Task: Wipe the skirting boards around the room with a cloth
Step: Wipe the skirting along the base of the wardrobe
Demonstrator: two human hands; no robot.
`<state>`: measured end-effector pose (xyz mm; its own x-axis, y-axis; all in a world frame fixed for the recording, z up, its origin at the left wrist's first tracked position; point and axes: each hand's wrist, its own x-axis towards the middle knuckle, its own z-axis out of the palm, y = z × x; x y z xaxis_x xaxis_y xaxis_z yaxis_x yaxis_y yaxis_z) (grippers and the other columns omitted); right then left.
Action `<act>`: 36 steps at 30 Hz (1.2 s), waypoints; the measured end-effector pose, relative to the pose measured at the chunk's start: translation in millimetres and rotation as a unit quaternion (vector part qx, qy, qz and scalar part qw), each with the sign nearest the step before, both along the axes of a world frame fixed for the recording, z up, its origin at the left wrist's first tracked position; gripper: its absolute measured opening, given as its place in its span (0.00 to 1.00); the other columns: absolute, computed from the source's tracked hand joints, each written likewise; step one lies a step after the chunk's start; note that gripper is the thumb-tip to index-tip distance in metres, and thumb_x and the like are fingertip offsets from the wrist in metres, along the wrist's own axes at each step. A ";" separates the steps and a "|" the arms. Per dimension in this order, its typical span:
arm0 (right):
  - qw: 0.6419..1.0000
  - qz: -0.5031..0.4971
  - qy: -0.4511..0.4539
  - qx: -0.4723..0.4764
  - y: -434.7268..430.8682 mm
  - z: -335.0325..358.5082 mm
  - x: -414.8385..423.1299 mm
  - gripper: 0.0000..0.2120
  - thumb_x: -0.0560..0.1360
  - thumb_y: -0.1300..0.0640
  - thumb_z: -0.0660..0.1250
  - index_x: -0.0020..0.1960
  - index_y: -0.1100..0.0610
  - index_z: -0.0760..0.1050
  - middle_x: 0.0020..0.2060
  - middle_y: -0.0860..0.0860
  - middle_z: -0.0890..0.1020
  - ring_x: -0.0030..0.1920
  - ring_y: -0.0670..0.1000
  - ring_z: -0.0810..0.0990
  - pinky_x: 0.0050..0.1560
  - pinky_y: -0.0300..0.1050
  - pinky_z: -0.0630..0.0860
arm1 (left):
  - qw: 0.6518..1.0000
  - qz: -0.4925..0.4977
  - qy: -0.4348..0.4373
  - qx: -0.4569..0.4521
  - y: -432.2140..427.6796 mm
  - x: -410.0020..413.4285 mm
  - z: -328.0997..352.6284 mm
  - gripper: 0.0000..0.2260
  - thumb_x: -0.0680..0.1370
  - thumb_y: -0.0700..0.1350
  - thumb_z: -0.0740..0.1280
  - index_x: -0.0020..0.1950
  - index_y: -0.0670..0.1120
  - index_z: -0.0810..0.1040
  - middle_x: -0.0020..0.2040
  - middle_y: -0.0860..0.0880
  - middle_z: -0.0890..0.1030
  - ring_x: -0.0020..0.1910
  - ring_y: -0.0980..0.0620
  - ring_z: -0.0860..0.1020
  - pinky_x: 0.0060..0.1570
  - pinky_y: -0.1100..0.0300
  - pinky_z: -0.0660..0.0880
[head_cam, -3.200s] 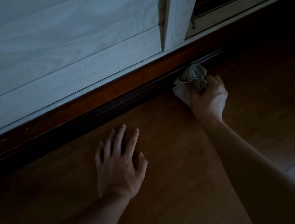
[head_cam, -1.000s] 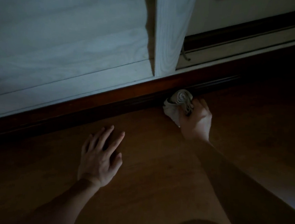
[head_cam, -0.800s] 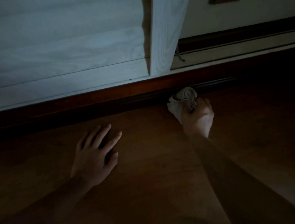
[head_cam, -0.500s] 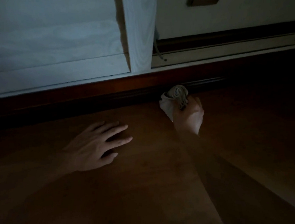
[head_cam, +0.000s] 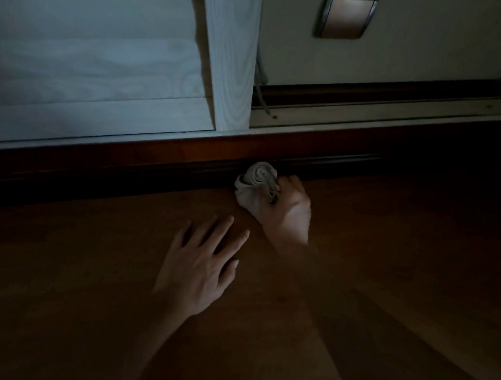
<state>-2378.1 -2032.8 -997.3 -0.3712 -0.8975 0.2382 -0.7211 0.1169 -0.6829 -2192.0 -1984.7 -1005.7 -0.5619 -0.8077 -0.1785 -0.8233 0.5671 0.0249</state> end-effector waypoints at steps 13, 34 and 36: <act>0.999 -0.002 0.035 -0.010 -1.9 -5.6 -14.5 0.11 0.73 0.57 0.70 0.49 0.65 0.78 0.47 0.59 0.78 0.45 0.59 0.78 0.41 0.47 0.72 | 0.999 0.015 -0.026 -0.015 1.4 -3.2 3.5 0.27 0.81 0.61 0.48 0.80 0.57 0.61 0.78 0.46 0.66 0.74 0.41 0.67 0.68 0.37 0.67; 0.999 -0.016 0.048 0.004 -4.0 -13.0 -50.4 0.10 0.74 0.55 0.71 0.45 0.63 0.78 0.46 0.58 0.78 0.45 0.57 0.78 0.42 0.44 0.70 | 0.999 0.008 -0.036 -0.019 3.5 -6.1 6.3 0.28 0.81 0.61 0.48 0.80 0.56 0.61 0.77 0.45 0.67 0.72 0.40 0.69 0.66 0.37 0.68; 0.997 -0.045 0.063 0.008 -4.6 -12.6 -69.2 0.09 0.73 0.57 0.71 0.44 0.64 0.77 0.44 0.59 0.78 0.44 0.58 0.78 0.41 0.42 0.66 | 0.999 0.008 -0.031 -0.020 4.1 -5.7 5.8 0.27 0.81 0.61 0.47 0.80 0.56 0.59 0.78 0.45 0.66 0.74 0.40 0.67 0.67 0.37 0.68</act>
<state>-2447.4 -2037.4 -1009.9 -0.4190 -0.8657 0.2739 -0.7873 0.1960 -0.5846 -2197.7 -1980.6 -999.9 -0.5377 -0.8239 -0.1789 -0.8316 0.5533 -0.0484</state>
